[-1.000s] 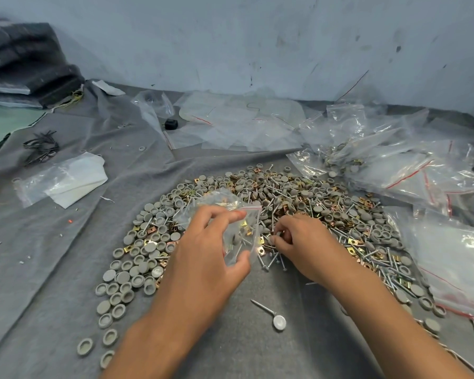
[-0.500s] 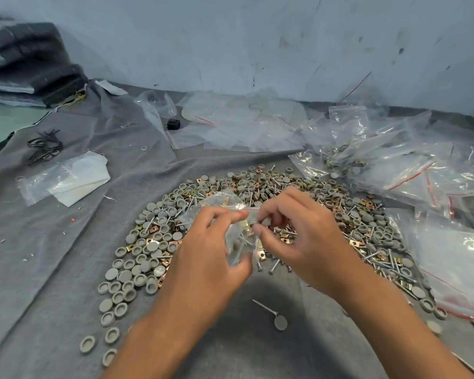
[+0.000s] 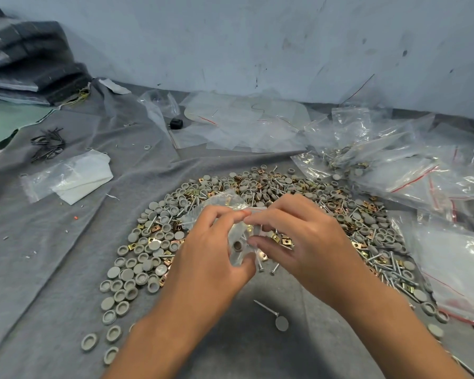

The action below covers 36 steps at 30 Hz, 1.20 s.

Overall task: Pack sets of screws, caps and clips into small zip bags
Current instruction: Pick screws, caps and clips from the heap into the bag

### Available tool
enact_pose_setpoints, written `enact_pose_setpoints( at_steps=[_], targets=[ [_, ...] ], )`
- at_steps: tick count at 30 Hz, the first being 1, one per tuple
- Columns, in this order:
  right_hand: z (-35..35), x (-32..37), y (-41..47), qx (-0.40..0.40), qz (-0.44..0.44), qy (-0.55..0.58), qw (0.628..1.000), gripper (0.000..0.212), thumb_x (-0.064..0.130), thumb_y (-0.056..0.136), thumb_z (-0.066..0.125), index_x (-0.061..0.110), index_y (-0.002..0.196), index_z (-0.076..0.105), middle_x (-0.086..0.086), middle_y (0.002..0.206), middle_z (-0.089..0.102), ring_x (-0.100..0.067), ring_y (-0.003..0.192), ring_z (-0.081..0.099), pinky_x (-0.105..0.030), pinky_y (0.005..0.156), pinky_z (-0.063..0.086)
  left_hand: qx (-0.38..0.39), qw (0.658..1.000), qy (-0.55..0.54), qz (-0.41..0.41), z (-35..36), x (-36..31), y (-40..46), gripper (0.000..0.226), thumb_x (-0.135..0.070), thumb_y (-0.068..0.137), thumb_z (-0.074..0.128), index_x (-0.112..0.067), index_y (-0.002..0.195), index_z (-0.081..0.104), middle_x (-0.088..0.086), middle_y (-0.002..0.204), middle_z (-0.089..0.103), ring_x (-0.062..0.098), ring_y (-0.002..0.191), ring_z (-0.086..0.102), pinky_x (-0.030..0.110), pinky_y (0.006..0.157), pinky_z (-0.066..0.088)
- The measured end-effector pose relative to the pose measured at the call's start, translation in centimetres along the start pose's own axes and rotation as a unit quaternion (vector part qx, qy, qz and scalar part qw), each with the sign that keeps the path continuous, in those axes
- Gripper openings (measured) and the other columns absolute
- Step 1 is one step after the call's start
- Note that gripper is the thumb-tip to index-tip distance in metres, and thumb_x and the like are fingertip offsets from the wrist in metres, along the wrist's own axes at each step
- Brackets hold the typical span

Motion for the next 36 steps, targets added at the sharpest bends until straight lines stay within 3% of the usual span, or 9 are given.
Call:
enact_pose_setpoints(
  at_steps=[4, 7, 9, 11, 14, 22, 28, 36],
  targets=[
    [-0.6, -1.5, 0.1, -0.037, 0.052, 0.061, 0.996, 0.023, 0.034, 0.091, 0.072, 0.022, 0.111, 0.072, 0.015, 0.087, 0.053, -0.002, 0.077, 0.052, -0.014, 0.072, 0.044, -0.004, 1.000, 0.004, 0.000, -0.2, -0.2, 0.0, 0.051, -0.035, 0.078, 0.074, -0.034, 0.127, 0.060, -0.024, 0.112, 0.046, 0.001, 0.079, 0.055, 0.023, 0.067, 0.049],
    [-1.4, -5.6, -0.8, -0.099, 0.164, 0.083, 0.978, 0.010, 0.034, 0.095, 0.064, 0.027, 0.101, 0.067, 0.021, 0.087, 0.056, 0.001, 0.076, 0.054, -0.009, 0.069, 0.041, -0.012, 1.000, 0.007, -0.006, -0.6, 0.0, -0.1, 0.055, -0.032, 0.079, 0.077, -0.033, 0.131, 0.061, -0.024, 0.114, 0.047, 0.000, 0.079, 0.054, 0.022, 0.070, 0.049],
    [0.5, -8.5, -2.0, -0.023, 0.254, 0.048, 0.966, 0.013, 0.038, 0.096, 0.060, 0.032, 0.106, 0.065, 0.023, 0.095, 0.057, 0.005, 0.084, 0.053, -0.014, 0.079, 0.045, -0.017, 1.000, 0.013, -0.006, -0.9, 0.0, -0.1, 0.056, -0.035, 0.078, 0.075, -0.035, 0.132, 0.059, -0.024, 0.114, 0.046, -0.006, 0.083, 0.052, 0.012, 0.071, 0.043],
    [3.2, -10.1, -3.4, 0.087, 0.294, -0.016, 0.952, 0.023, 0.039, 0.096, 0.060, 0.034, 0.118, 0.064, 0.021, 0.106, 0.057, 0.003, 0.096, 0.051, -0.027, 0.092, 0.049, -0.016, 1.000, 0.014, -0.008, -1.1, 0.0, -0.1, 0.057, -0.036, 0.079, 0.074, -0.036, 0.134, 0.058, -0.025, 0.114, 0.045, -0.009, 0.086, 0.051, 0.008, 0.070, 0.042],
    [5.6, -10.3, -4.0, 0.162, 0.296, -0.049, 0.940, 0.034, 0.047, 0.096, 0.060, 0.038, 0.128, 0.060, 0.017, 0.119, 0.056, -0.007, 0.113, 0.046, -0.035, 0.095, 0.048, -0.011, 1.000, 0.020, -0.007, -1.0, -0.1, 0.0, 0.058, -0.035, 0.080, 0.075, -0.035, 0.135, 0.057, -0.025, 0.115, 0.045, -0.008, 0.087, 0.050, 0.007, 0.071, 0.041],
    [6.9, -9.6, -3.6, 0.169, 0.273, -0.099, 0.942, 0.047, 0.058, 0.097, 0.049, 0.040, 0.141, 0.050, 0.014, 0.121, 0.052, -0.009, 0.112, 0.042, -0.028, 0.088, 0.039, -0.007, 1.000, 0.026, -0.007, -0.9, 0.0, -0.1, 0.058, -0.035, 0.081, 0.076, -0.037, 0.135, 0.056, -0.024, 0.116, 0.045, -0.010, 0.089, 0.050, 0.005, 0.074, 0.041],
    [6.9, -8.6, -3.3, 0.154, 0.244, -0.111, 0.951, 0.031, 0.053, 0.097, 0.053, 0.036, 0.121, 0.063, 0.012, 0.114, 0.053, -0.011, 0.107, 0.043, -0.028, 0.090, 0.039, -0.007, 1.000, 0.017, -0.012, -0.7, 0.0, -0.1, 0.057, -0.035, 0.079, 0.076, -0.037, 0.133, 0.058, -0.024, 0.115, 0.046, -0.005, 0.086, 0.052, 0.016, 0.075, 0.046],
    [6.7, -8.1, -3.5, 0.171, 0.208, -0.123, 0.955, 0.028, 0.052, 0.102, 0.041, 0.031, 0.114, 0.056, 0.011, 0.109, 0.044, -0.010, 0.099, 0.036, -0.022, 0.080, 0.029, -0.013, 1.000, 0.021, -0.010, -0.8, 0.0, -0.1, 0.057, -0.035, 0.079, 0.077, -0.038, 0.132, 0.057, -0.024, 0.115, 0.046, -0.004, 0.085, 0.054, 0.021, 0.072, 0.050]
  ],
)
Point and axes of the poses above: each hand's wrist, its own y-axis towards the middle knuckle, its own z-axis out of the palm, x = y × z, the point moved 8 cm from there along y, towards the middle knuckle
